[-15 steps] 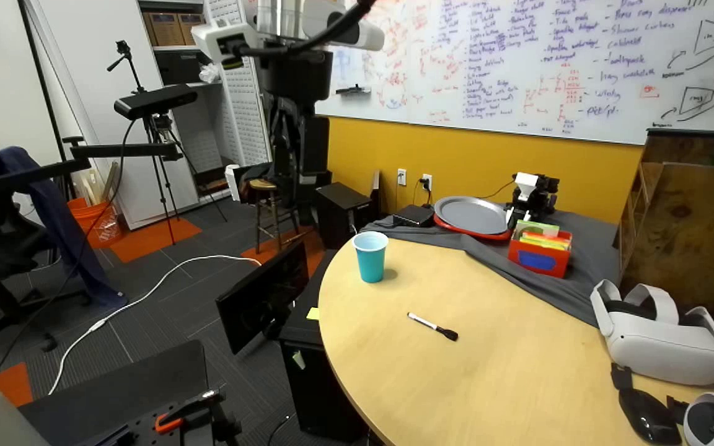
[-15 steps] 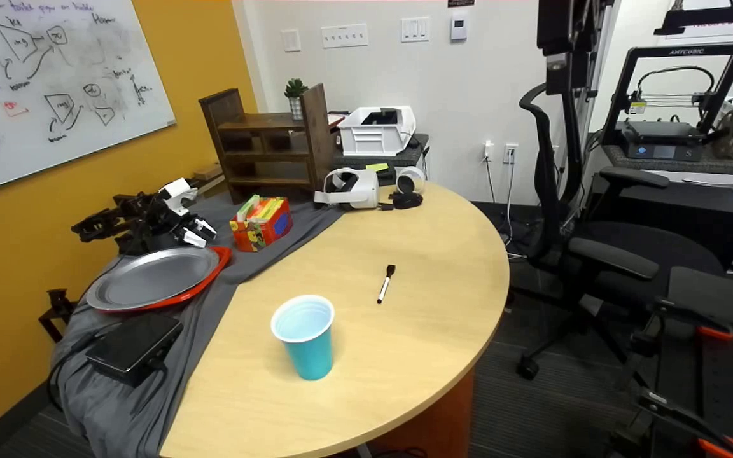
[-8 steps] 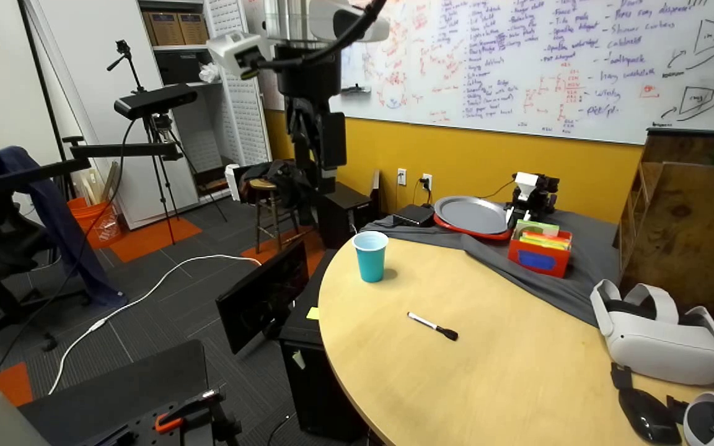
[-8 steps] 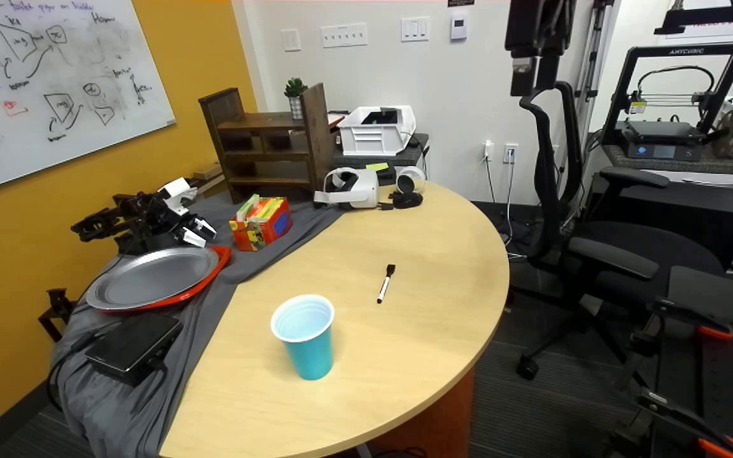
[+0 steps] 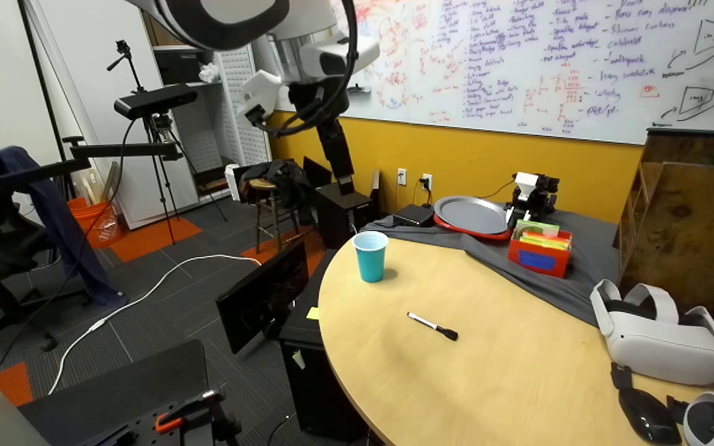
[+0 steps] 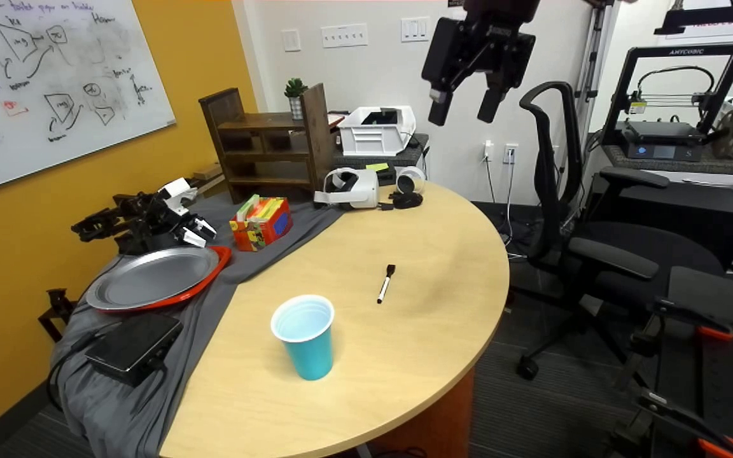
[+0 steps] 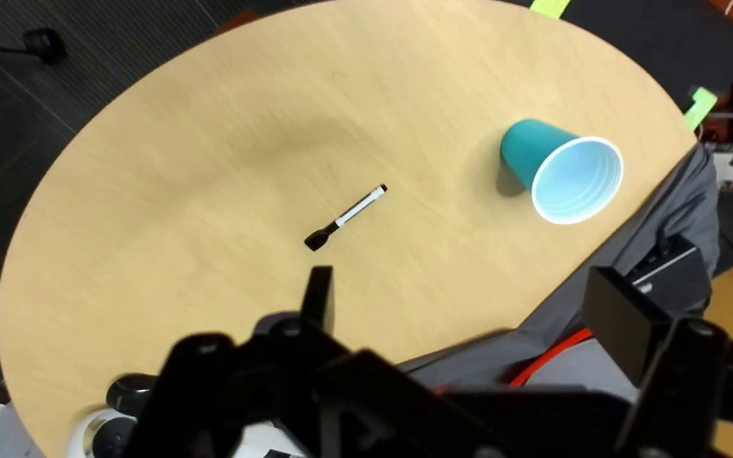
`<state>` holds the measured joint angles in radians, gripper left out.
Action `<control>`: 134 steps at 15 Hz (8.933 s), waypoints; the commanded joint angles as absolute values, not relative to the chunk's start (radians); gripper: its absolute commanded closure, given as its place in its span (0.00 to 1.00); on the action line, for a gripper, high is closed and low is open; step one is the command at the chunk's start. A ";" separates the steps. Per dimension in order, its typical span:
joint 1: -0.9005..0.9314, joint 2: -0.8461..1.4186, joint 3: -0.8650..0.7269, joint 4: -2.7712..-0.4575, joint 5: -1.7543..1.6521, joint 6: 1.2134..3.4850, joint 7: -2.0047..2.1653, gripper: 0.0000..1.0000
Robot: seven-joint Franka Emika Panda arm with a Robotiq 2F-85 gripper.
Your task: Put the black marker inside the light blue cup
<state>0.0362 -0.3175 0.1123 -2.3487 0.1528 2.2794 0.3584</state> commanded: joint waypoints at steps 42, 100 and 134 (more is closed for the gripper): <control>0.168 0.455 -0.038 -2.104 -0.088 2.790 1.343 0.00; 0.177 0.807 -0.084 -1.757 0.089 2.636 1.225 1.00; 0.735 0.645 -0.564 -1.874 -0.655 2.726 1.780 0.97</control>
